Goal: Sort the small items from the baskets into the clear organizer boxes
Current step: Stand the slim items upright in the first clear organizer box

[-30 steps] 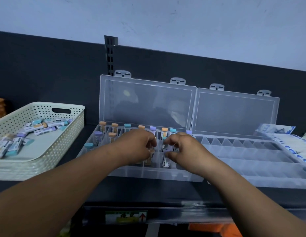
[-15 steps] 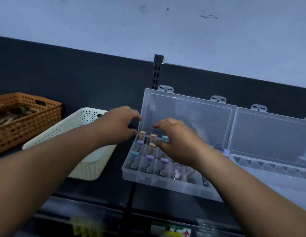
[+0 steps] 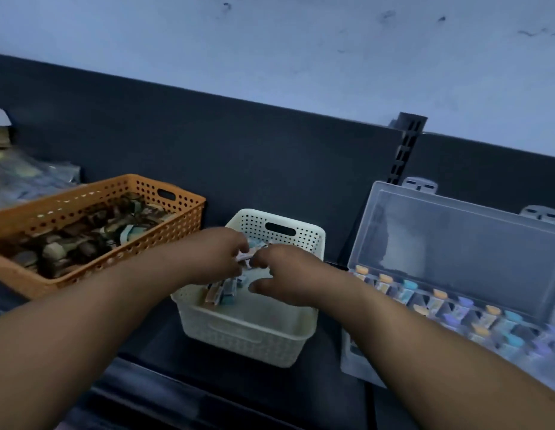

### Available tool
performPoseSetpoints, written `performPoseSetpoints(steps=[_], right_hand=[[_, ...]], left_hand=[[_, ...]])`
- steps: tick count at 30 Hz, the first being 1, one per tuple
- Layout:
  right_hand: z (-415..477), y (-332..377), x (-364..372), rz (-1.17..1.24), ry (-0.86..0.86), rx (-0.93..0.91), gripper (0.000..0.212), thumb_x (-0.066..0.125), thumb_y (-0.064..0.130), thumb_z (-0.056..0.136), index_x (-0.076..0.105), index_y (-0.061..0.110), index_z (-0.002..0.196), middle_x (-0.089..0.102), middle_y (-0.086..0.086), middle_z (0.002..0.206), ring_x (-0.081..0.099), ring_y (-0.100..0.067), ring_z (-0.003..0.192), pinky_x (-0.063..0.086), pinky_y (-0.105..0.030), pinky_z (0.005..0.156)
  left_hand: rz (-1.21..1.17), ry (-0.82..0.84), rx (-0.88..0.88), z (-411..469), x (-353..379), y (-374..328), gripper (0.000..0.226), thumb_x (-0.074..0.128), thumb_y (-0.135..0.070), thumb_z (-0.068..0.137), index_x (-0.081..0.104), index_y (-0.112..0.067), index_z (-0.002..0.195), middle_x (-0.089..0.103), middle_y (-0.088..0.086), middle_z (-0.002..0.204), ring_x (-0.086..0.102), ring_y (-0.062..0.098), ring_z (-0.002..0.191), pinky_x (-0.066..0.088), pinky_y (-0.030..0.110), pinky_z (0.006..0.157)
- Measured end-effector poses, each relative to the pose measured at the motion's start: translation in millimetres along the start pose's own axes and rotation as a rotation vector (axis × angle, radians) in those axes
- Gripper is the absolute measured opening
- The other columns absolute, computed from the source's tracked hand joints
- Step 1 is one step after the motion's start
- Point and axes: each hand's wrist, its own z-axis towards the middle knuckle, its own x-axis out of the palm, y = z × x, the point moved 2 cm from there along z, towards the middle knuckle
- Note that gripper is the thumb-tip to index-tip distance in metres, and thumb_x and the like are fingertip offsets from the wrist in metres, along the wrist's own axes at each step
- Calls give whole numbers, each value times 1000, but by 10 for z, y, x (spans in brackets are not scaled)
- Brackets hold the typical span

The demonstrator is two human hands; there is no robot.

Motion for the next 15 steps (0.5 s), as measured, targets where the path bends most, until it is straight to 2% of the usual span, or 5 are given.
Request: performPoseSetpoints(steps=[5, 8, 12, 15], right_hand=[[341, 109, 196, -1, 151, 92, 38, 54, 32, 96, 55, 19, 132, 60, -6, 125, 55, -24, 114, 42, -29, 90], [450, 142, 225, -22, 177, 118, 28, 51, 30, 97, 62, 18, 119, 62, -9, 120, 58, -25, 104, 42, -28, 78], [549, 169, 272, -35, 148, 125, 28, 52, 31, 95, 63, 14, 114, 63, -9, 118, 58, -25, 103, 43, -29, 81], [578, 96, 267, -92, 124, 143, 7, 57, 28, 90, 57, 22, 87, 60, -5, 94, 54, -21, 84, 37, -25, 69]], left_hand=[[-16, 62, 66, 74, 81, 107, 31, 65, -18, 84, 61, -23, 115, 60, -3, 120, 56, 17, 109, 48, 29, 87], [-65, 44, 77, 99, 72, 196, 36, 65, -15, 84, 59, -22, 119, 60, -1, 123, 55, 18, 112, 45, 27, 85], [-114, 62, 92, 111, 24, 269, 44, 65, -9, 82, 57, -21, 124, 60, 0, 123, 55, 17, 112, 47, 28, 90], [-93, 64, 102, 104, 22, 261, 41, 66, -12, 81, 59, -22, 120, 61, -3, 118, 58, 16, 105, 49, 28, 85]])
